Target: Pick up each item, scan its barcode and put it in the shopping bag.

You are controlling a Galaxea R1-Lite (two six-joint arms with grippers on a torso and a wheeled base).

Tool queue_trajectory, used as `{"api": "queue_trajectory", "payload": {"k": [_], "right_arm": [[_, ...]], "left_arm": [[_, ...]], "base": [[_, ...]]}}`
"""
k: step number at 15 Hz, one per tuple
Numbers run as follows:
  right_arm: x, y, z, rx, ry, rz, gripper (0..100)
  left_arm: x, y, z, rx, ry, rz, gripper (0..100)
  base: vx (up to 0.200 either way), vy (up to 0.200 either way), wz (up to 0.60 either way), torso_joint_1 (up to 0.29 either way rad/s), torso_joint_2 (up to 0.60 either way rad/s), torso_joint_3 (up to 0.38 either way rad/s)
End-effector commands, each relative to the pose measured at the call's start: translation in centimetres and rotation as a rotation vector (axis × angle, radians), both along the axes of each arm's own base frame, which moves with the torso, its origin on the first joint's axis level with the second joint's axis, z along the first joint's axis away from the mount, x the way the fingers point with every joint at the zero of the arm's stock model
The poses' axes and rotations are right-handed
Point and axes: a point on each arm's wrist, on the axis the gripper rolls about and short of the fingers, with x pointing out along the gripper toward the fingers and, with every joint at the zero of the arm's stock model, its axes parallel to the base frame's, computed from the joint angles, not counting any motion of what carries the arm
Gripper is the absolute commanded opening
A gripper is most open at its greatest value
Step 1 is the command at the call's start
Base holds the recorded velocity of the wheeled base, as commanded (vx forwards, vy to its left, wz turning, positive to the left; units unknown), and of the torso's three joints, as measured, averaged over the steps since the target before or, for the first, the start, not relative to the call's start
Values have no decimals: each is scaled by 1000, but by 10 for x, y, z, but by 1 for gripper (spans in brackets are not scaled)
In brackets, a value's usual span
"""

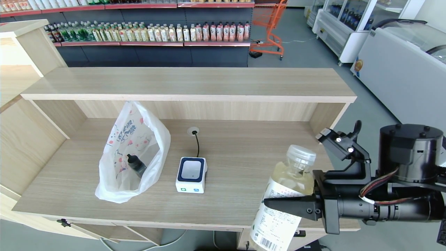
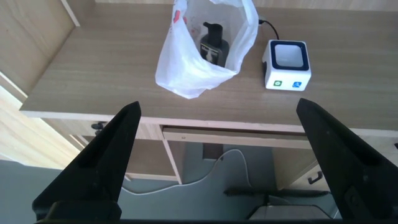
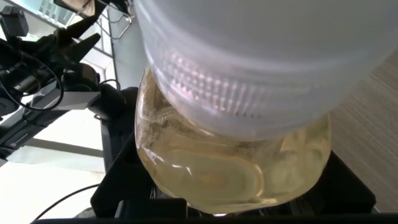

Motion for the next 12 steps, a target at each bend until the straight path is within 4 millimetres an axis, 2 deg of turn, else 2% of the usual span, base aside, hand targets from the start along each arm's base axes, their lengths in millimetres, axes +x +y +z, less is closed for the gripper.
{"api": "queue_trajectory", "payload": {"k": [1, 2, 4, 5, 7, 8, 10, 12], "right_arm": [[3, -3, 1, -6, -33, -11, 0], [5, -7, 2, -30, -109, -22, 0], [17, -26, 2, -162, -336, -151, 0], [29, -49, 4, -293, -511, -263, 0], [39, -82, 12, -473, -735, -384, 0], [43, -91, 16, -521, -813, -424, 0], [50, -95, 19, -557, -966, -454, 0], [48, -95, 21, -550, -1046, -474, 0]], "left_arm": [[0, 0, 0, 0, 0, 1, 100], [0, 0, 0, 0, 0, 0, 100], [0, 0, 0, 0, 0, 1, 100], [0, 0, 0, 0, 0, 1, 100], [0, 0, 0, 0, 0, 1, 100], [0, 0, 0, 0, 0, 1, 100], [0, 0, 0, 0, 0, 1, 100], [0, 0, 0, 0, 0, 0, 100]], "base": [[0, 0, 0, 0, 0, 0], [0, 0, 0, 0, 0, 0], [0, 0, 0, 0, 0, 0], [0, 0, 0, 0, 0, 0], [0, 0, 0, 0, 0, 0], [0, 0, 0, 0, 0, 0], [0, 0, 0, 0, 0, 0], [0, 0, 0, 0, 0, 0]]}}
